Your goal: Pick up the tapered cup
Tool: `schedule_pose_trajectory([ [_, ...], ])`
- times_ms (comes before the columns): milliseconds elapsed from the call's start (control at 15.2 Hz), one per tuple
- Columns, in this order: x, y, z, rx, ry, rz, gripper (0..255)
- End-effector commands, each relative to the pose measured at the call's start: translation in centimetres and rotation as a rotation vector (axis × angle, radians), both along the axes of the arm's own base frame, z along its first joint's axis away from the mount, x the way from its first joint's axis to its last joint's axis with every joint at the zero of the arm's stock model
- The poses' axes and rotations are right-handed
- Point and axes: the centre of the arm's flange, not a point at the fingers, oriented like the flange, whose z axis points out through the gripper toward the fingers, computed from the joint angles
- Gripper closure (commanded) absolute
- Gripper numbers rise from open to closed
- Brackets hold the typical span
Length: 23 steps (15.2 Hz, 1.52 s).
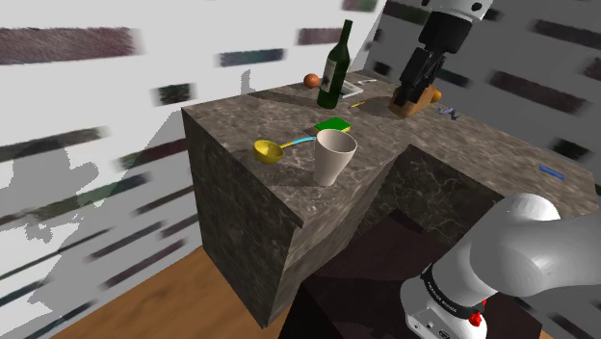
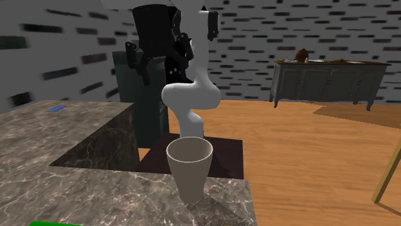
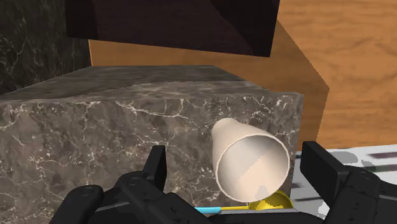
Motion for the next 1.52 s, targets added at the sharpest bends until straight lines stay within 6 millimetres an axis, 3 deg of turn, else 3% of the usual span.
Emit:
schedule_pose_trajectory([
  [0, 0.0, 0.0, 0.0, 0.000, 0.000, 0.000, 0],
  [792, 9.2, 3.2, -11.7, 0.020, 0.000, -0.001, 0],
  [1386, 9.2, 3.2, -15.7, 0.020, 0.000, -0.001, 0],
  [1452, 9.2, 3.1, -15.8, 0.020, 0.001, -0.001, 255],
])
